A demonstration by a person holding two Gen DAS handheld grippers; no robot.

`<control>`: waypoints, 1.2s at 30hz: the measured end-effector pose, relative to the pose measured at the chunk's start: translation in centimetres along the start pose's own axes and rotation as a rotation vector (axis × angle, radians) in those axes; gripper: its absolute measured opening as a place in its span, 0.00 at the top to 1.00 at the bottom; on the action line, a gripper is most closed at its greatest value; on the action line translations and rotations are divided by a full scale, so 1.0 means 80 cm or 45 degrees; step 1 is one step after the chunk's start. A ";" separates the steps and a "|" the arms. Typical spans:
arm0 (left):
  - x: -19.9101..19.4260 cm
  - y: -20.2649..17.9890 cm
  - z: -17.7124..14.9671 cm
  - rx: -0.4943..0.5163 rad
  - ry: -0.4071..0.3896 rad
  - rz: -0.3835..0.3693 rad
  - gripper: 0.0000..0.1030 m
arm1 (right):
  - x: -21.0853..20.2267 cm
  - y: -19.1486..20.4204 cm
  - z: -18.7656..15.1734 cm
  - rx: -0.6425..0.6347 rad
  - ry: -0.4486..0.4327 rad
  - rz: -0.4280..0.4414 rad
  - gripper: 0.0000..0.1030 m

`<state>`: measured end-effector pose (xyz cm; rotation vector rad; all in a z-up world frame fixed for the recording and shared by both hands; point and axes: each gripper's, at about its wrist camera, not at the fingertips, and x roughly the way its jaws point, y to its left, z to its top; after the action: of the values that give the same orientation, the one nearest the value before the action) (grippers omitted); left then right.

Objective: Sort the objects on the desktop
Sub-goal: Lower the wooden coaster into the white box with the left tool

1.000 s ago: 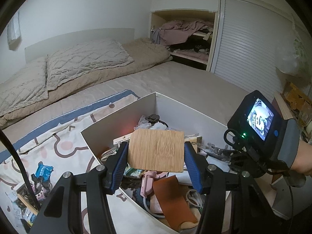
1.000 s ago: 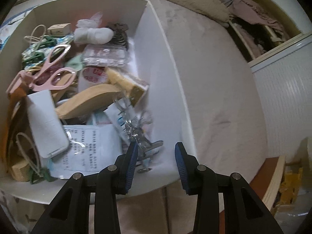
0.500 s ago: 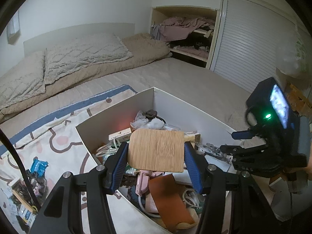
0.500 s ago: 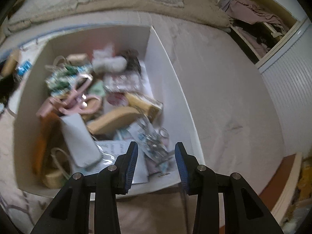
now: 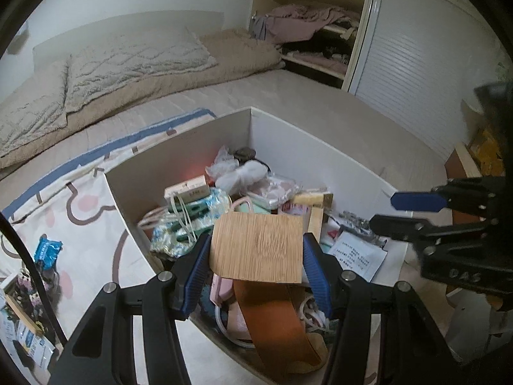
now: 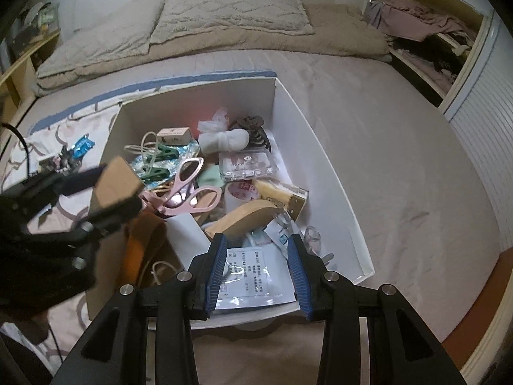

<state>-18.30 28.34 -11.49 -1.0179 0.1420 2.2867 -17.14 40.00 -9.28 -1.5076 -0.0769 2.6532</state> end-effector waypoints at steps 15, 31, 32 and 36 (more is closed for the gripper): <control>0.037 -0.022 -0.002 0.003 0.090 -0.010 0.45 | 0.000 -0.022 -0.004 0.032 -0.028 -0.027 0.62; 0.083 -0.009 0.010 -0.130 0.265 0.004 0.45 | -0.001 -0.027 -0.010 -0.016 -0.030 -0.039 0.62; 0.084 -0.008 0.010 -0.140 0.270 -0.005 0.45 | -0.001 -0.027 -0.011 -0.017 -0.029 -0.039 0.62; 0.082 0.000 0.010 -0.217 0.269 -0.082 0.35 | -0.001 -0.028 -0.012 -0.026 -0.029 -0.051 0.62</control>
<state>-22.16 31.89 -15.56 -1.3322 0.0003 2.1572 -16.19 42.24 -9.51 -1.4664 -0.1347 2.6466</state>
